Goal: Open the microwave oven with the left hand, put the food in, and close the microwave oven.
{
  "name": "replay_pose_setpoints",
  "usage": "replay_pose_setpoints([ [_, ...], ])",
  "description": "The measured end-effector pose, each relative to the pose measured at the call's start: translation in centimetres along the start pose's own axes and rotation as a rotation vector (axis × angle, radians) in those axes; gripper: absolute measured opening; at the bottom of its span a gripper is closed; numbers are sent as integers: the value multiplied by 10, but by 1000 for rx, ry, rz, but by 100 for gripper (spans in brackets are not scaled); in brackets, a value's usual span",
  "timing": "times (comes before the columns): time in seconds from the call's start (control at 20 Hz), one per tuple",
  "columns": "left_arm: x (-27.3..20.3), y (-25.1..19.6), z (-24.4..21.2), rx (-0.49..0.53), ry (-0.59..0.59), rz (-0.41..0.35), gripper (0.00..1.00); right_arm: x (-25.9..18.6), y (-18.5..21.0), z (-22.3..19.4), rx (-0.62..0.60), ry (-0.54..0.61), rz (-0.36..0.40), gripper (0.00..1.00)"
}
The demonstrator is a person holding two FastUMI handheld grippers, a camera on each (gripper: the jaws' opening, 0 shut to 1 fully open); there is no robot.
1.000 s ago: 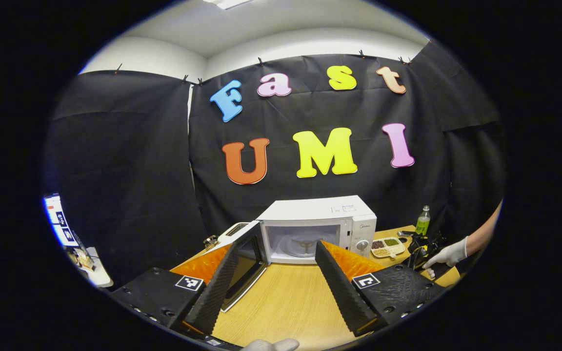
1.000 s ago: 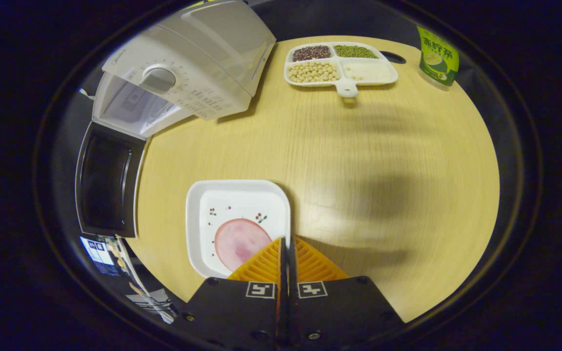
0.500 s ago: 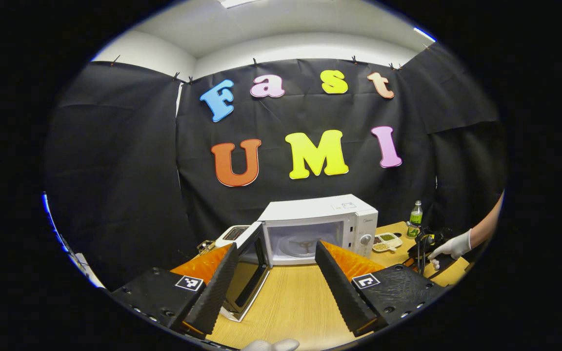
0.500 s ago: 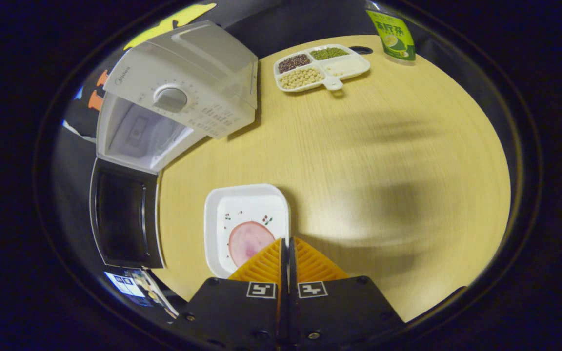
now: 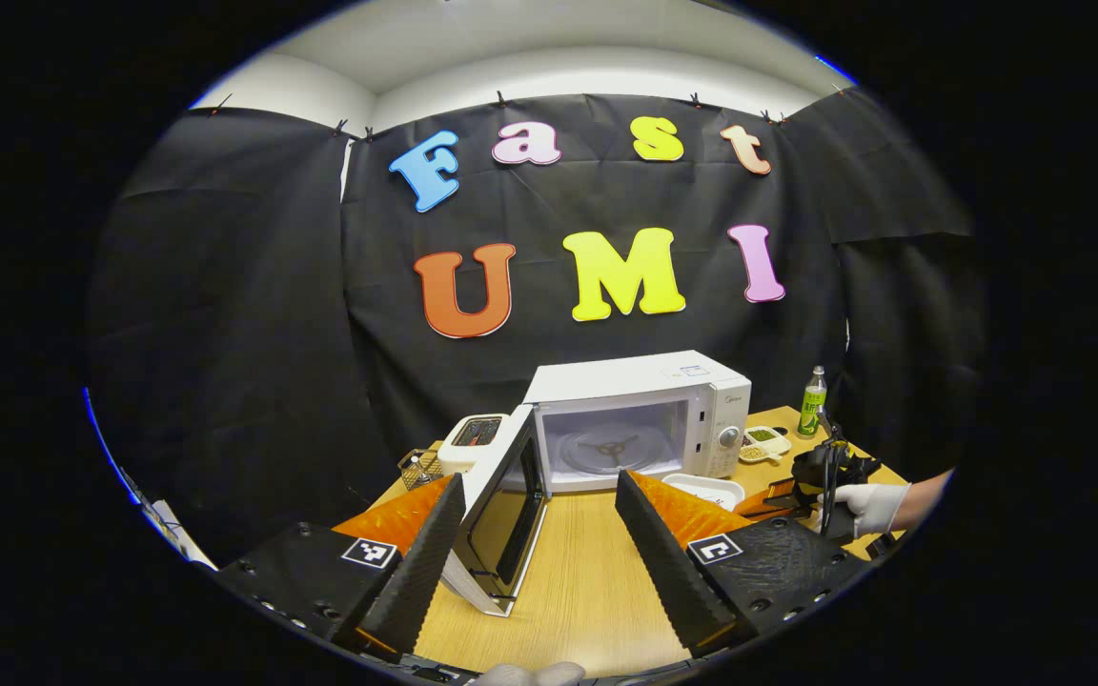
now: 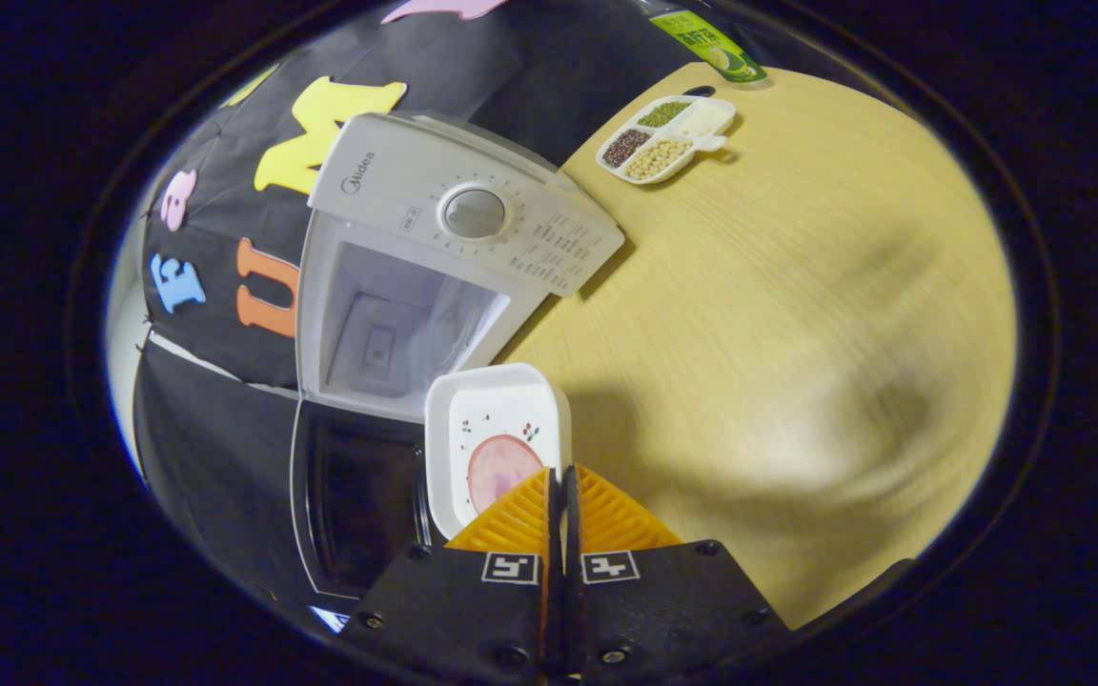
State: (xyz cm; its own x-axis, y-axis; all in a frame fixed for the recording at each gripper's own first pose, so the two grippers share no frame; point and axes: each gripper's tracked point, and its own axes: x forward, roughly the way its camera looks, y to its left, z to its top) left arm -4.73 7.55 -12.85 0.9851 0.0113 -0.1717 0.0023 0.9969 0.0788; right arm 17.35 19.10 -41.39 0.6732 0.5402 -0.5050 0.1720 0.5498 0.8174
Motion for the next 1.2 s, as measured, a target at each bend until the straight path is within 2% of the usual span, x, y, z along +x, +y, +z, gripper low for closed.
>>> replay_pose_setpoints([
  [0.1,-1,3,1,-9,0,0,95,19,21,7,83,-68,75,3],
  [0.15,-1,6,-2,-14,5,2,95,25,33,12,111,-109,105,0],
  [0.2,1,8,-6,-17,13,4,95,31,43,17,122,-158,124,3],
  [0.35,6,14,-18,-19,23,12,95,43,70,14,107,-257,139,4],
  [0.4,9,17,-23,-18,28,18,95,49,78,14,109,-284,149,0],
  [0.45,12,19,-27,-18,31,24,95,55,87,12,114,-303,155,4],
  [0.5,13,22,-33,-22,37,28,95,63,93,12,138,-324,164,0],
  [0.55,14,25,-39,-24,41,36,95,72,93,11,175,-340,152,3],
  [0.75,18,38,-52,-27,61,62,95,107,98,9,262,-395,94,3],
  [0.85,18,46,-54,-19,61,76,95,123,110,9,259,-423,101,3],
  [0.9,17,52,-54,-13,59,85,95,130,116,12,253,-438,104,0],
  [0.95,19,56,-55,-8,59,90,95,140,122,16,250,-455,112,3],
  [1.2,32,73,-60,-1,66,103,95,166,137,50,280,-564,94,3],
])
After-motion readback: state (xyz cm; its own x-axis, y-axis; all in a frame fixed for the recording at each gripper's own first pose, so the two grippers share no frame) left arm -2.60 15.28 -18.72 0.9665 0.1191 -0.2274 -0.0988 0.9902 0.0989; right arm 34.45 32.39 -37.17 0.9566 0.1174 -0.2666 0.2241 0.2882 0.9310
